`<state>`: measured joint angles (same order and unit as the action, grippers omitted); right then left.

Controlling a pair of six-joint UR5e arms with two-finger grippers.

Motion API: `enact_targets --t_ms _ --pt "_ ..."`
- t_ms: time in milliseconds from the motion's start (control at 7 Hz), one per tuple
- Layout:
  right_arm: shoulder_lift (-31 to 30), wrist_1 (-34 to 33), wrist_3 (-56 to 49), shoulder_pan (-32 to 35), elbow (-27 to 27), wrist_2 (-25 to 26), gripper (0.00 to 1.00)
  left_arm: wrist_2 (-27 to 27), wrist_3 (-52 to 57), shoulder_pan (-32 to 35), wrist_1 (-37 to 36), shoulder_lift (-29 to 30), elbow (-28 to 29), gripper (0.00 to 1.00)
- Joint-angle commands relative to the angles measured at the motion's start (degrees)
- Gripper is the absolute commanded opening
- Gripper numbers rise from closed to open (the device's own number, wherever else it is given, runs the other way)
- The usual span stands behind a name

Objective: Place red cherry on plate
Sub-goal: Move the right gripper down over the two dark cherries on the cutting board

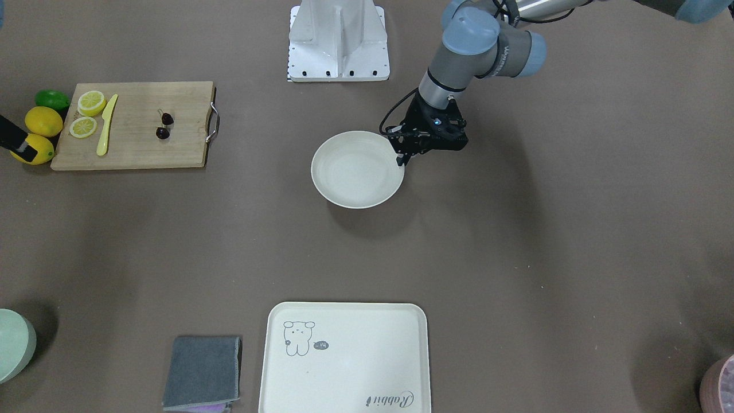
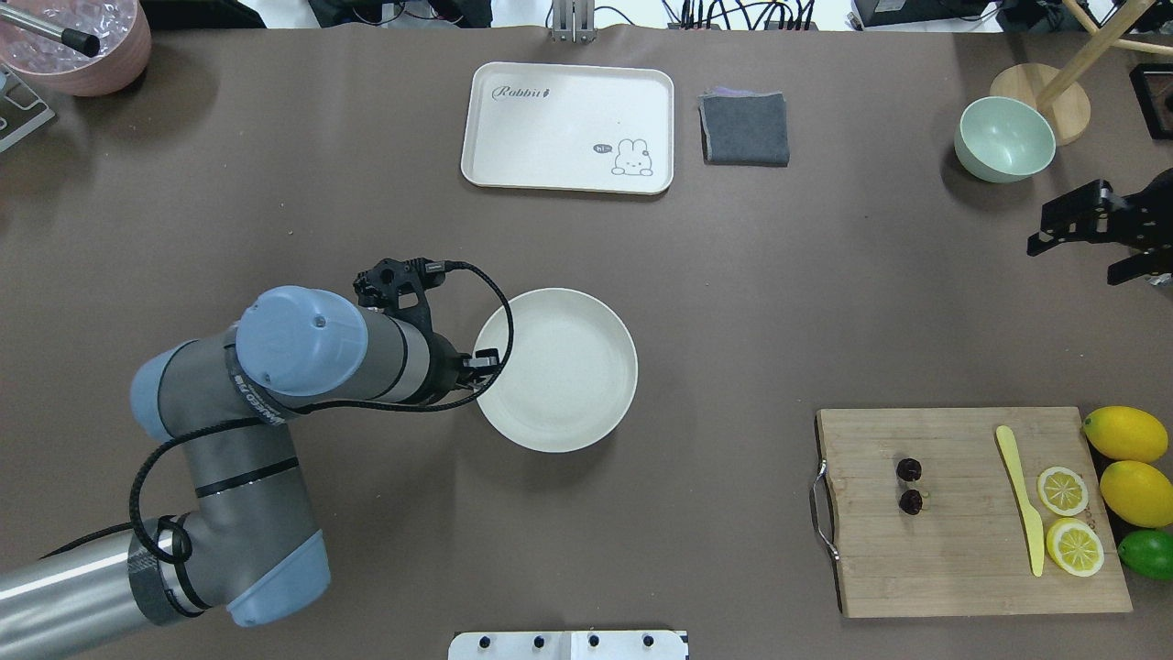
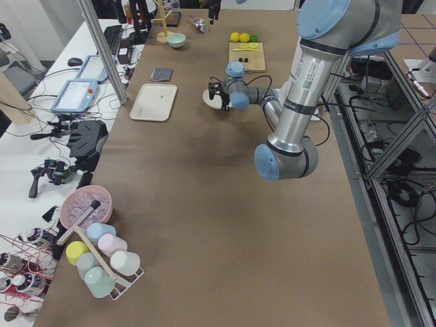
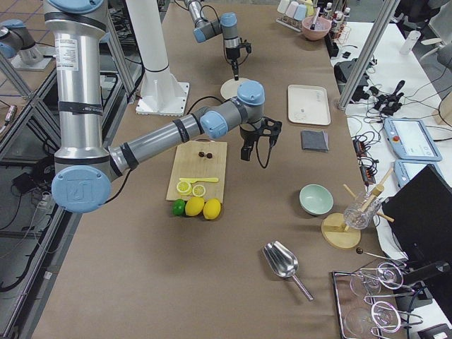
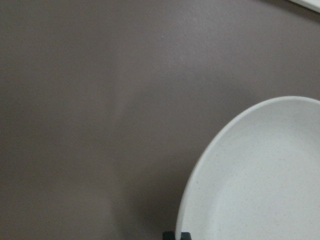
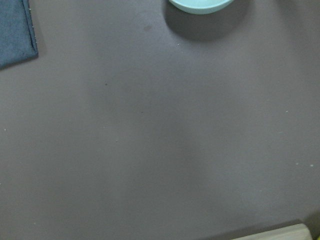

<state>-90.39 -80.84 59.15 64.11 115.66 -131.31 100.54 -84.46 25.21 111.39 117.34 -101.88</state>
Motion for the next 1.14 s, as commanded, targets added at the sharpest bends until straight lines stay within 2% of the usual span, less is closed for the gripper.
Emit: enact_targets --t_ms 0,286,429,714,1000 --pt "-0.04 3.32 5.8 -5.65 0.09 2.46 1.0 -1.67 -0.71 -1.3 -0.74 1.75 2.63 0.0" --pt "-0.13 3.32 6.67 -7.67 0.44 2.46 1.0 -2.1 -0.8 -0.86 -0.65 1.84 3.87 0.0" --pt "0.04 3.4 8.16 -9.25 0.79 2.72 1.0 -2.11 -0.8 -0.78 -0.56 2.97 4.83 0.27" --pt "-0.05 3.41 11.76 -15.12 2.28 5.96 1.0 -1.67 -0.97 2.45 -0.91 5.78 5.28 0.99" --pt "-0.22 3.41 16.25 -22.33 3.17 10.96 1.0 -1.31 2.17 5.72 -1.26 6.15 5.37 0.98"
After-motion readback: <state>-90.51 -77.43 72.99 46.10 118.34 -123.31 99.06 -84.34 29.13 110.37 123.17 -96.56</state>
